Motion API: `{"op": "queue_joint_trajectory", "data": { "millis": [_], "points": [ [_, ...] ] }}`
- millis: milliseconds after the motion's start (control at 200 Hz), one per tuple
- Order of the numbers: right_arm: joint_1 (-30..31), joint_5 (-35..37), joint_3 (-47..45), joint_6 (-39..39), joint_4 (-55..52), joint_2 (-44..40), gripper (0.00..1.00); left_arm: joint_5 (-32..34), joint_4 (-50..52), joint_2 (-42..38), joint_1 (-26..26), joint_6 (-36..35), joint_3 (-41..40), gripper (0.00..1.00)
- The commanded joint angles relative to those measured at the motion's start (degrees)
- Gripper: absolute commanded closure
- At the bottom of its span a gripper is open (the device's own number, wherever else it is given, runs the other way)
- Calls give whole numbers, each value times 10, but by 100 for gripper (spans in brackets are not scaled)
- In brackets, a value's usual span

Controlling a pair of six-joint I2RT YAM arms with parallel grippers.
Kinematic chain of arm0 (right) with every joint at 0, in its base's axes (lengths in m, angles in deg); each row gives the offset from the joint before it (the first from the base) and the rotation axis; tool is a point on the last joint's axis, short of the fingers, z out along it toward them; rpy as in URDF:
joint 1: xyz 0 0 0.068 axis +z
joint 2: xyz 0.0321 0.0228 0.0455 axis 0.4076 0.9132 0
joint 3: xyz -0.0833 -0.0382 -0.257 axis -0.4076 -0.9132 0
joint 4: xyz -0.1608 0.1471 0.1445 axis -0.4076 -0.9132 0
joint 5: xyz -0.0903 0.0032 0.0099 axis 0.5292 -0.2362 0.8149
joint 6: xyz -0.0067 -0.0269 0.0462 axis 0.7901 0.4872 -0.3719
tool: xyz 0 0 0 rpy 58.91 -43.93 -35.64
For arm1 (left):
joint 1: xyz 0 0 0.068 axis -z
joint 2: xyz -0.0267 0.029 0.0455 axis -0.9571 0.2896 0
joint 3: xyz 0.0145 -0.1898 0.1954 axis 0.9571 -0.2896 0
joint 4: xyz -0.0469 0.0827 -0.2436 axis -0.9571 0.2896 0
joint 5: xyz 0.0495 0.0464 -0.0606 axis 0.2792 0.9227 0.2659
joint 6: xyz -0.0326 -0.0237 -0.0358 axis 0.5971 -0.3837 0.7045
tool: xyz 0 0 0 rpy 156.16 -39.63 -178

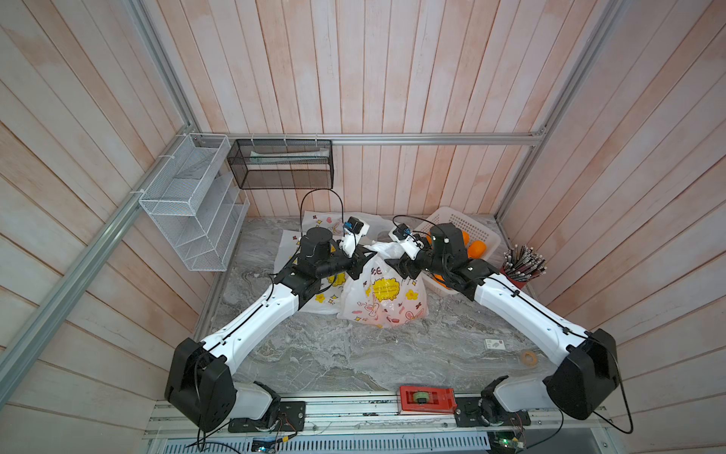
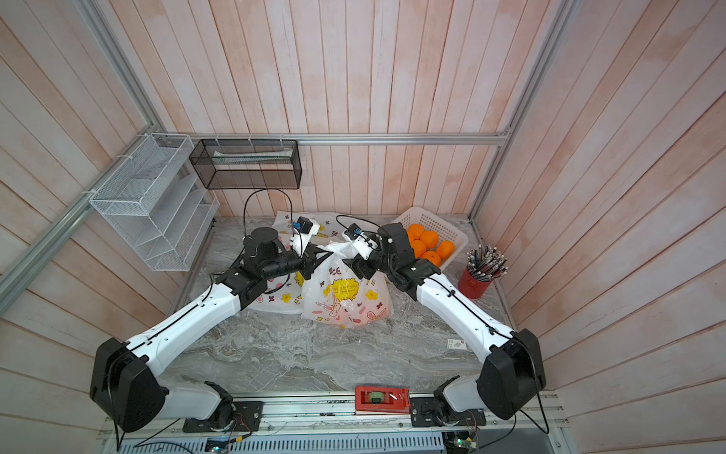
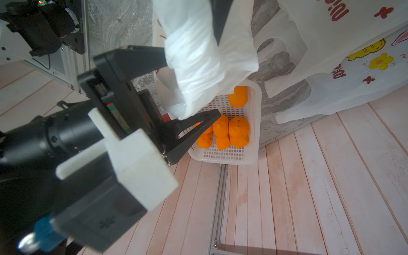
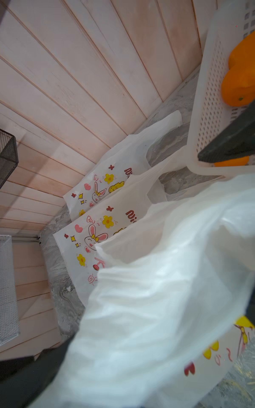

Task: Place the oranges into plastic bags & tie knots
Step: Tie the plastic bag at the center of the board.

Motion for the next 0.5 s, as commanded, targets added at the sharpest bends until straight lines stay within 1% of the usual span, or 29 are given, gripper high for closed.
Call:
{"op": "queue_joint_trajectory", "data": {
  "millis": [0, 50, 165, 220, 305, 495],
  "points": [
    [3, 45, 14, -3, 21, -7, 34, 6, 5, 6, -2, 2, 18, 100],
    [2, 59, 14, -3, 24, -8, 41, 6, 4, 6, -2, 1, 18, 100],
    [3, 87, 14, -5, 34, -8, 63, 3, 6, 7, -2, 1, 18, 100],
    [3, 92, 14, -7, 41, -8, 70, 1, 6, 6, -1, 1, 18, 100],
    [3, 92, 13, -13, 56, -7, 76, -6, 6, 5, -2, 1, 17, 100],
    [5, 55, 7, -42, 103, 4, 76, -14, 2, 4, -1, 10, 16, 100]
  ]
}}
